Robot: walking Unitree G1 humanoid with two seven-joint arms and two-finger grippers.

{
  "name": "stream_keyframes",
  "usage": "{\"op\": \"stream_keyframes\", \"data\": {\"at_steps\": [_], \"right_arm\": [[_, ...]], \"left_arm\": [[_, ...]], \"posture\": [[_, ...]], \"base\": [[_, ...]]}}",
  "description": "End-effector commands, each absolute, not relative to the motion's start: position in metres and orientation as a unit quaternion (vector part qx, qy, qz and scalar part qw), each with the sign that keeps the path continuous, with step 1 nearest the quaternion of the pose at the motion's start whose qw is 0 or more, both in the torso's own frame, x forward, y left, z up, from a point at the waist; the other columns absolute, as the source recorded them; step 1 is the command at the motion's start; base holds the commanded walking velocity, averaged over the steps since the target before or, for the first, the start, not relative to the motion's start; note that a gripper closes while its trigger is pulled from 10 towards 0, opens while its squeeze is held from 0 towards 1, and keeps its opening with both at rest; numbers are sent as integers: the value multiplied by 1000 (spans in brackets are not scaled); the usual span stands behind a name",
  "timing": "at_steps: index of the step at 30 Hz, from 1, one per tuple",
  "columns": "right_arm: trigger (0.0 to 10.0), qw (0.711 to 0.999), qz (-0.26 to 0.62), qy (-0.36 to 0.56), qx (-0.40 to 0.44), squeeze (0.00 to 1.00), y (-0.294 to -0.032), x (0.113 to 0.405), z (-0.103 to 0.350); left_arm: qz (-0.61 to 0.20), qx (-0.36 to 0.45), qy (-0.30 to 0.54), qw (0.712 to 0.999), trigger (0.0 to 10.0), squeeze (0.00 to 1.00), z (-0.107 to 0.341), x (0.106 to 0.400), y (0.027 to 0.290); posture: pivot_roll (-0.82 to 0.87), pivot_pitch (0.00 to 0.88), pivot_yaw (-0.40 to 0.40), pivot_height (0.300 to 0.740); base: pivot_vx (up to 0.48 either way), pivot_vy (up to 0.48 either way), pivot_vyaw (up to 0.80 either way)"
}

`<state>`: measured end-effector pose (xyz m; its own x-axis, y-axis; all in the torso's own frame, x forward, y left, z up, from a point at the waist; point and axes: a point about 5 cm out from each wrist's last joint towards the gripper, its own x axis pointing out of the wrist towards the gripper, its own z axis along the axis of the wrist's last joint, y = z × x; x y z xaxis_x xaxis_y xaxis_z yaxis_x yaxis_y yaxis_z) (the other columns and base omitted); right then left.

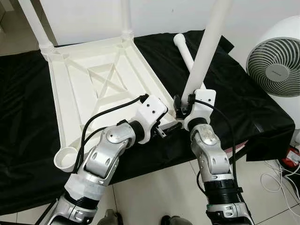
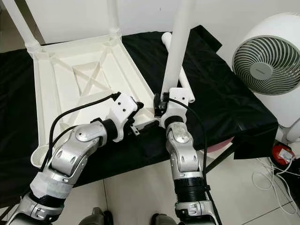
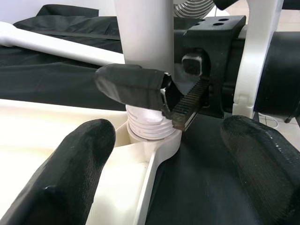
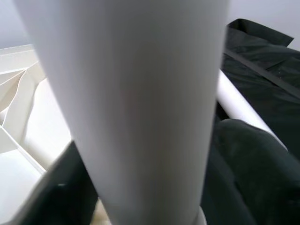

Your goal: Building children table

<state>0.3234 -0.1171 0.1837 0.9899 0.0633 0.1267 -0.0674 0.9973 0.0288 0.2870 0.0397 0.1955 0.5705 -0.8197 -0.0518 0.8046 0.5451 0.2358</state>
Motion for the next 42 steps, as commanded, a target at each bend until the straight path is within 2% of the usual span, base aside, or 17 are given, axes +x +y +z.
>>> {"op": "stream_keyframes", "data": {"at_steps": [1, 13, 14, 15, 16, 17, 18, 19, 26, 42], "right_arm": [[10000, 997, 48, -63, 12, 1000, -117, 322, 184], [10000, 994, 91, -64, -14, 1000, -136, 328, 188], [10000, 992, 106, -62, -14, 855, -137, 329, 188], [10000, 992, 106, -62, -14, 855, -137, 329, 188], [10000, 990, 125, -62, -19, 47, -138, 330, 188], [10000, 990, 125, -62, -19, 47, -138, 330, 188], [10000, 987, 147, -64, -25, 0, -138, 331, 188], [10000, 980, 182, -64, -39, 0, -138, 332, 188], [10000, 956, 274, -62, -82, 0, -139, 335, 186], [10000, 943, 309, -52, -111, 0, -152, 349, 183]], "left_arm": [[-454, 117, -37, 883, 10000, 0, 198, 287, 39], [-456, 118, -39, 881, 10000, 0, 199, 288, 37], [-457, 118, -39, 881, 10000, 0, 199, 288, 37], [-457, 118, -39, 881, 10000, 0, 199, 288, 37], [-458, 118, -39, 880, 10000, 0, 198, 288, 37], [-458, 118, -39, 880, 10000, 0, 198, 288, 37], [-459, 119, -39, 879, 10000, 0, 198, 288, 37], [-461, 119, -40, 878, 10000, 0, 199, 288, 36], [-467, 120, -43, 875, 10000, 0, 199, 288, 33], [-475, 125, -44, 870, 10000, 0, 200, 288, 33]], "posture": [[-73, 116, 8, 740], [-77, 103, 5, 740], [-81, 99, 9, 740], [-81, 99, 9, 740], [-83, 95, 13, 740], [-83, 95, 13, 740], [-85, 92, 14, 740], [-88, 85, 16, 740], [-95, 79, 24, 740], [-83, 65, 45, 740]], "base": [[0, 0, 0], [0, 0, 0], [0, 0, 0], [0, 0, 0], [0, 0, 0], [0, 0, 0], [0, 0, 0], [0, 0, 0], [0, 0, 0], [0, 0, 0]]}}
